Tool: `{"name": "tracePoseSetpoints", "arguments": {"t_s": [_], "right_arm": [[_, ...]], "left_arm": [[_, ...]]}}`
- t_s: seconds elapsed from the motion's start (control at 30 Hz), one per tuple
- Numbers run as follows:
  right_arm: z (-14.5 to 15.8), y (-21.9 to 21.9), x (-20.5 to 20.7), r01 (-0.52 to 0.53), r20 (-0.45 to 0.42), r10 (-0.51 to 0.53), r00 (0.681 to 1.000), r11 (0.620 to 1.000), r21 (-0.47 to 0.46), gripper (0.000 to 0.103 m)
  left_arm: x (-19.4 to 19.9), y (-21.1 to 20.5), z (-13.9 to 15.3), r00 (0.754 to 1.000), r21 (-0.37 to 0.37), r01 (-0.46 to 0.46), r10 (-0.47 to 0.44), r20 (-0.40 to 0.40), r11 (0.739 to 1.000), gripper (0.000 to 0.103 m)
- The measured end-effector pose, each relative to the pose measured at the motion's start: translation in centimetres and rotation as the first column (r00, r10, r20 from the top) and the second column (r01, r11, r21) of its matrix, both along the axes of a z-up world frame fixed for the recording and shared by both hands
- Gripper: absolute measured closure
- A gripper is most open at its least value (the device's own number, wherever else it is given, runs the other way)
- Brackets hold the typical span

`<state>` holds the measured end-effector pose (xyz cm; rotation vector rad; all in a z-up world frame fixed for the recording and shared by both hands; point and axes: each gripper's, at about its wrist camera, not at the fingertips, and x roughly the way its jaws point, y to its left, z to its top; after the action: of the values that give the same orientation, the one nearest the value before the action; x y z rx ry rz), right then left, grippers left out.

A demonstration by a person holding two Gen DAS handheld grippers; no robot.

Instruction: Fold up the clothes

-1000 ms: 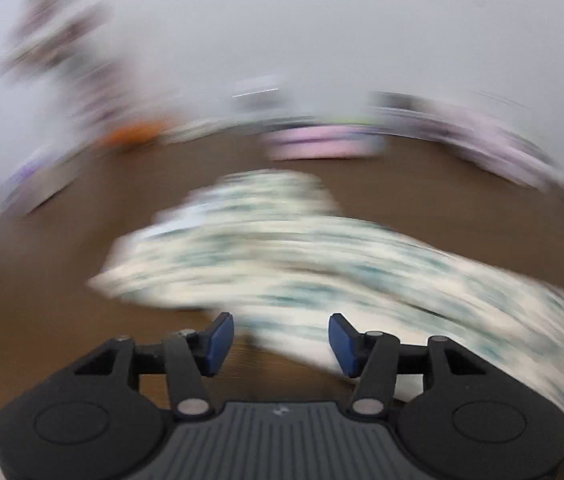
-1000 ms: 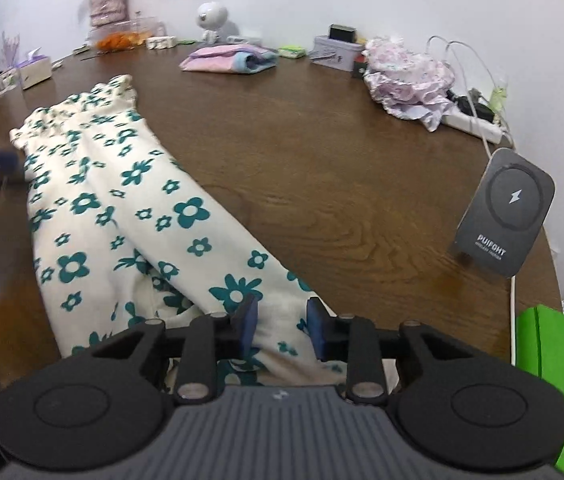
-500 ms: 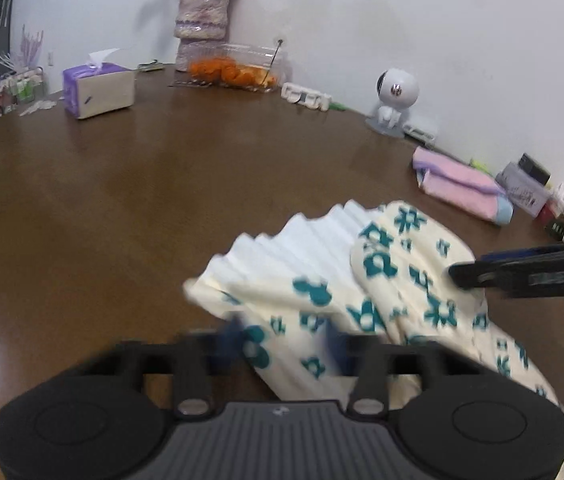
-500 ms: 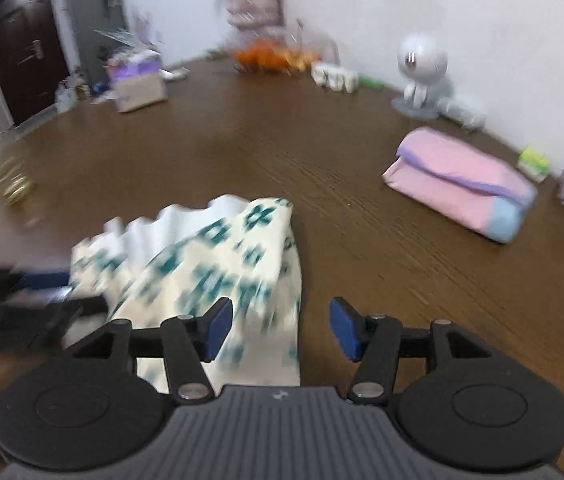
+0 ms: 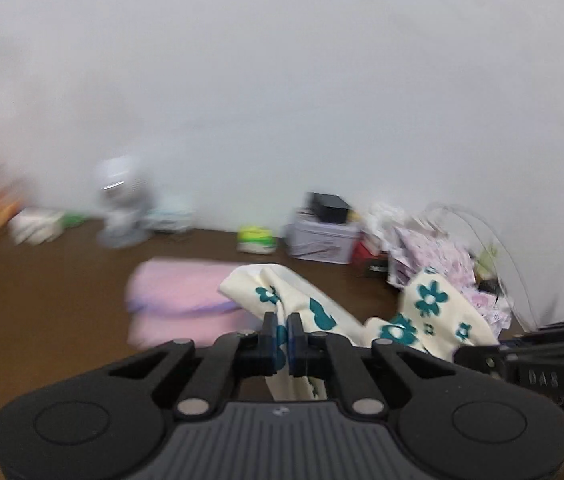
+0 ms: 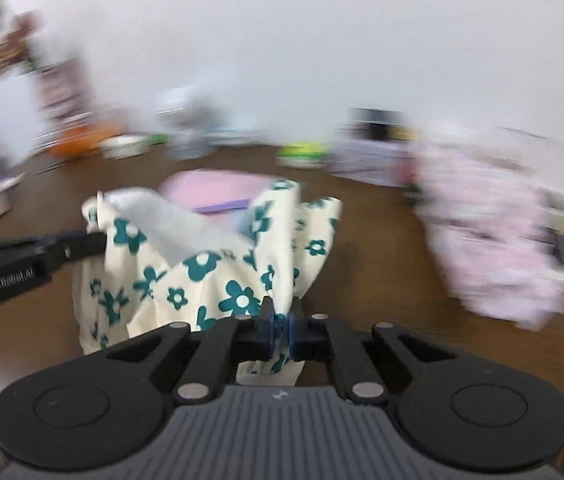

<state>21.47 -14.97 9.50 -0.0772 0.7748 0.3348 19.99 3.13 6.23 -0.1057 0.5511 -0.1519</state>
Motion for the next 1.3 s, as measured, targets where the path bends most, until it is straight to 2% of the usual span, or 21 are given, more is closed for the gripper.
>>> {"name": "tracePoseSetpoints", "arguments": {"t_s": [0.03, 0.13, 0.17, 0.2, 0.27, 0.37, 0.47, 0.57, 0.63, 0.67, 0.73, 0.8, 0.9, 1.03, 1.07, 1.1, 1.13, 1.17, 1.2, 1.23, 1.3], "right_arm": [[-0.7, -0.7, 1.0, 0.03, -0.02, -0.03, 0.999, 1.0, -0.003, 0.097], [-2.3, -2.8, 3.4, 0.106, -0.072, -0.106, 0.992, 0.994, -0.001, 0.087], [-2.2, -3.6, 3.2, 0.112, -0.08, -0.11, 0.991, 0.994, 0.018, 0.081], [-2.1, -4.5, 2.9, 0.117, -0.088, -0.114, 0.99, 0.992, 0.037, 0.066], [-0.4, -6.3, -0.2, 0.03, -0.057, -0.026, 0.998, 0.997, 0.073, 0.053], [2.8, -7.6, -8.3, -0.127, -0.016, 0.129, 0.992, 0.989, 0.073, 0.053], [3.2, -8.3, -18.1, -0.321, 0.002, 0.321, 0.947, 0.947, 0.003, 0.054], [0.7, -9.2, -25.7, -0.427, -0.041, 0.426, 0.904, 0.904, -0.021, 0.058], [-2.3, -9.7, -27.9, -0.407, -0.114, 0.404, 0.908, 0.914, 0.001, 0.068], [-3.6, -9.8, -28.8, -0.399, -0.136, 0.397, 0.908, 0.917, 0.014, 0.078], [-5.5, -9.9, -30.4, -0.397, -0.135, 0.398, 0.907, 0.917, 0.036, 0.082], [-6.8, -9.8, -31.4, -0.367, -0.11, 0.368, 0.923, 0.93, 0.035, 0.083], [-7.4, -9.5, -32.2, -0.313, -0.086, 0.32, 0.944, 0.946, 0.082, 0.084], [-7.5, -8.9, -32.6, -0.316, -0.077, 0.329, 0.941, 0.938, 0.141, 0.083], [-7.2, -9.3, -33.0, -0.338, -0.045, 0.347, 0.937, 0.931, 0.14, 0.078], [-6.8, -10.0, -33.6, -0.371, 0.005, 0.373, 0.928, 0.92, 0.129, 0.062], [-6.4, -10.7, -34.2, -0.402, 0.056, 0.399, 0.915, 0.908, 0.116, 0.05], [-6.1, -11.2, -35.1, -0.443, 0.109, 0.434, 0.894, 0.893, 0.081, 0.031], [-6.1, -11.2, -36.3, -0.493, 0.148, 0.485, 0.862, 0.87, 0.019, 0.021], [-6.5, -10.8, -37.2, -0.545, 0.16, 0.548, 0.821, 0.836, -0.065, 0.021], [-7.8, -9.3, -38.1, -0.616, 0.139, 0.648, 0.749, 0.758, -0.212, 0.03]], "left_arm": [[1.4, -1.3, -0.2, 1.0, 0.028, 0.014, -0.013, -0.011, 1.0, 0.098], [1.9, -2.7, -0.7, 0.999, 0.108, 0.016, -0.011, -0.041, 0.994, 0.094], [0.5, -2.2, -0.1, 0.999, 0.123, 0.035, -0.034, -0.01, 0.992, 0.091], [-1.2, -1.4, 0.6, 0.998, 0.137, 0.057, -0.061, 0.025, 0.989, 0.087], [-5.4, 1.4, 2.3, 0.99, 0.167, 0.098, -0.112, 0.08, 0.981, 0.068], [-13.4, 3.2, 4.2, 0.962, 0.23, 0.218, -0.249, 0.112, 0.948, 0.059], [-22.7, 0.8, 3.2, 0.9, 0.342, 0.369, -0.424, 0.101, 0.865, 0.049], [-30.4, -3.4, -0.2, 0.832, 0.517, 0.452, -0.552, 0.049, 0.727, 0.044], [-34.5, -5.6, -2.6, 0.783, 0.59, 0.495, -0.622, 0.015, 0.638, 0.044], [-36.1, -6.1, -3.5, 0.748, 0.59, 0.532, -0.663, 0.009, 0.607, 0.044], [-39.3, -7.2, -5.2, 0.676, 0.6, 0.592, -0.737, -0.006, 0.538, 0.044], [-41.4, -8.3, -6.5, 0.625, 0.652, 0.605, -0.78, -0.034, 0.457, 0.044], [-41.5, -9.3, -7.8, 0.631, 0.663, 0.611, -0.772, -0.078, 0.433, 0.044], [-41.9, -10.0, -9.3, 0.636, 0.693, 0.602, -0.763, -0.116, 0.396, 0.038], [-42.2, -9.5, -9.3, 0.635, 0.702, 0.597, -0.764, -0.117, 0.388, 0.038], [-42.3, -9.1, -9.3, 0.625, 0.702, 0.605, -0.77, -0.128, 0.374, 0.036], [-42.5, -8.5, -9.3, 0.605, 0.693, 0.627, -0.782, -0.147, 0.355, 0.028], [-42.6, -8.1, -9.4, 0.584, 0.686, 0.647, -0.795, -0.165, 0.333, 0.025], [-42.6, -7.9, -9.6, 0.56, 0.685, 0.66, -0.809, -0.176, 0.307, 0.025], [-42.6, -8.0, -9.8, 0.545, 0.69, 0.663, -0.819, -0.179, 0.29, 0.025], [-42.2, -8.6, -10.2, 0.544, 0.699, 0.656, -0.821, -0.175, 0.285, 0.027]]}}
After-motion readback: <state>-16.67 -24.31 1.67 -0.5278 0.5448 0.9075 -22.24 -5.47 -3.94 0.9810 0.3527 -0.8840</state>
